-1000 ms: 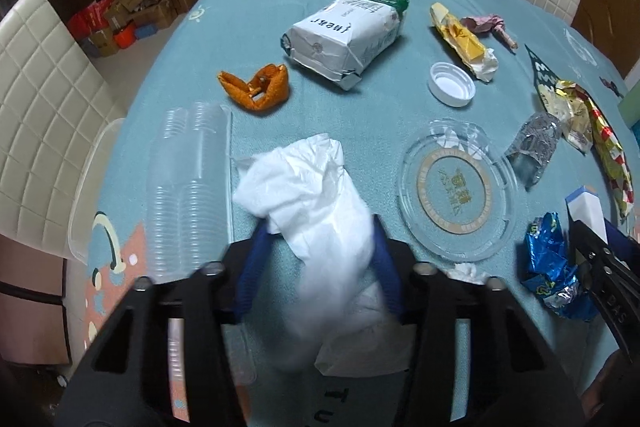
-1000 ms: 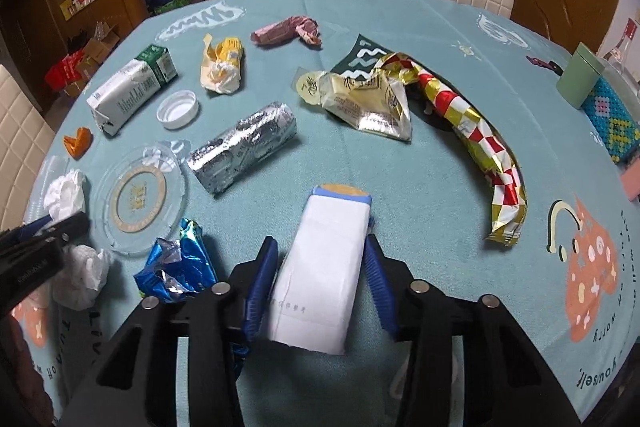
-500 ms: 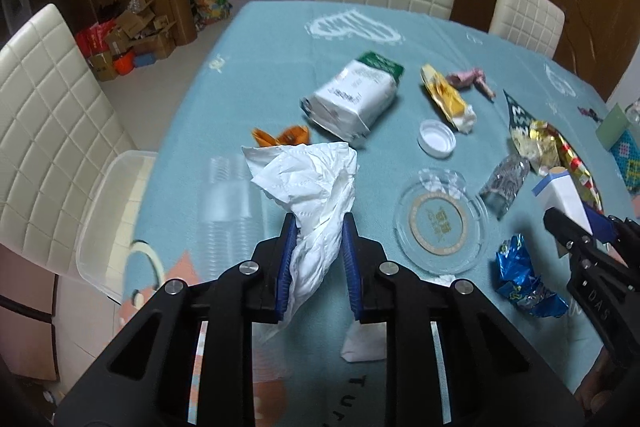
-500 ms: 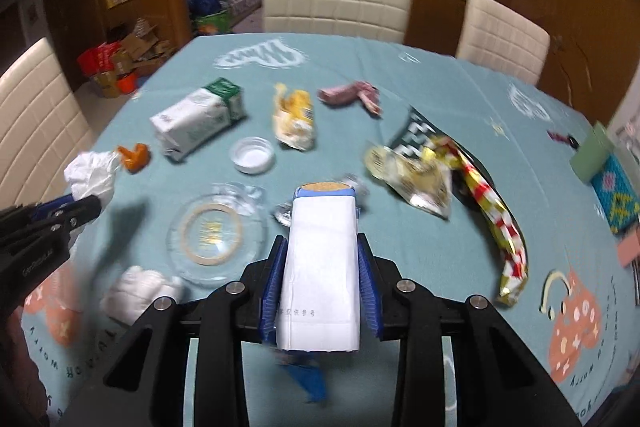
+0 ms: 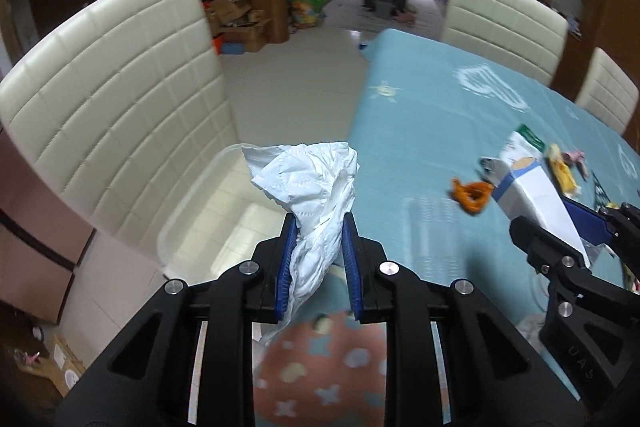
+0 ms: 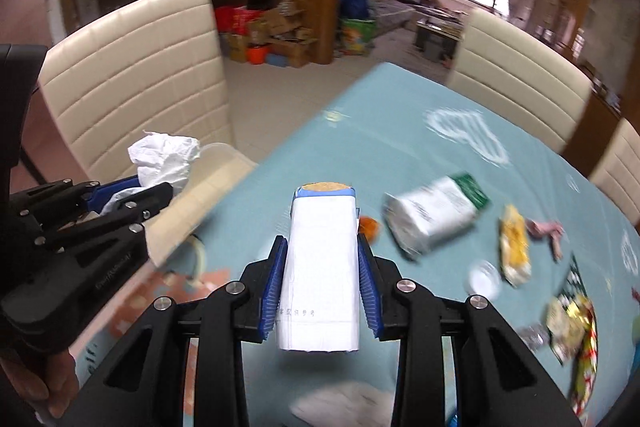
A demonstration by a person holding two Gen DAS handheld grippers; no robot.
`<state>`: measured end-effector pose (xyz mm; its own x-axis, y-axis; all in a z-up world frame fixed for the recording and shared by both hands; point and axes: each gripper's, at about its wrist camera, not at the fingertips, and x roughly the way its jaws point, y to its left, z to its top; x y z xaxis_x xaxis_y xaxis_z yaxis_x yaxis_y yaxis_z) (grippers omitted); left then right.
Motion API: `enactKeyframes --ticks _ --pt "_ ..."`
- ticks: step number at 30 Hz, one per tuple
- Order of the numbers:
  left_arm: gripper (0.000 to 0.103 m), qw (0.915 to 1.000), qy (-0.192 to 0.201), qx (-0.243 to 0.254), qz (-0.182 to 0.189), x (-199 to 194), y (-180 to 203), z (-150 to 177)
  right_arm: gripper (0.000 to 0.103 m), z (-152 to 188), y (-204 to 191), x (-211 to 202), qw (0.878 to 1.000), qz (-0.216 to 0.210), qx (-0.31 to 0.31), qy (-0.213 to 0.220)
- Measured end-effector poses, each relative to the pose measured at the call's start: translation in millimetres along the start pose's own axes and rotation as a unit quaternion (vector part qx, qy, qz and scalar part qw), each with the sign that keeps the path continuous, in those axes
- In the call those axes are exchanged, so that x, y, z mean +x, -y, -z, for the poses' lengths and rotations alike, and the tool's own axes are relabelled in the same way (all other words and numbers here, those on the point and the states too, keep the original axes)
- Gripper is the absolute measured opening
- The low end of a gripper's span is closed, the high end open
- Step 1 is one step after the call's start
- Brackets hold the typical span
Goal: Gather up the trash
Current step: 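Carry the tissue to the clear bin and open the left tool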
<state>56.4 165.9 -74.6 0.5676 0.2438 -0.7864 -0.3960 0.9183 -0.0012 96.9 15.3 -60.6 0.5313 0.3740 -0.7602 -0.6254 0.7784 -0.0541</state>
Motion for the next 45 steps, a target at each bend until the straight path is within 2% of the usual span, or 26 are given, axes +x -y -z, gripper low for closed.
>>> enactKeyframes --ticks 8,22,23,24,25,26,27,28,35,39,45 --pt "0.024 0.9988 0.005 -0.025 -0.043 13 -46 -12 0.033 -43 -68 38 0.997 -0.047 -0.067 0.003" --pt "0.027 0.9948 0.011 -0.059 -0.082 50 -87 -43 0.035 -92 -78 97 0.994 -0.071 -0.081 -0.001" --pt "0.035 0.9944 0.008 -0.065 -0.083 52 -89 -43 0.035 -95 -80 102 0.994 -0.074 -0.083 -0.002" --pt "0.052 0.9936 0.007 -0.071 -0.087 53 -90 -44 0.035 -96 -81 103 0.993 -0.078 -0.084 -0.002" --pt "0.061 0.9904 0.008 -0.087 -0.107 55 -95 -44 0.035 -98 -81 106 0.994 -0.077 -0.084 0.001" --pt "0.076 0.9874 0.012 -0.102 -0.120 54 -101 -44 0.035 -100 -80 109 0.994 -0.078 -0.083 0.003" --pt "0.086 0.9855 0.013 -0.115 -0.124 54 -106 -44 0.036 -103 -79 113 0.993 -0.086 -0.080 0.002" --pt "0.089 0.9847 0.013 -0.123 -0.123 55 -111 -43 0.036 -106 -78 118 0.993 -0.088 -0.077 -0.001" --pt "0.092 0.9819 0.016 -0.130 -0.137 53 -125 -42 0.043 -113 -84 133 0.990 -0.116 -0.079 -0.013" --pt "0.092 0.9791 0.010 -0.149 -0.138 55 -135 -38 0.056 -110 -86 135 0.989 -0.126 -0.078 -0.019" --pt "0.093 0.9796 0.007 -0.146 -0.139 53 -137 -34 0.056 -105 -88 127 0.989 -0.114 -0.090 -0.017"
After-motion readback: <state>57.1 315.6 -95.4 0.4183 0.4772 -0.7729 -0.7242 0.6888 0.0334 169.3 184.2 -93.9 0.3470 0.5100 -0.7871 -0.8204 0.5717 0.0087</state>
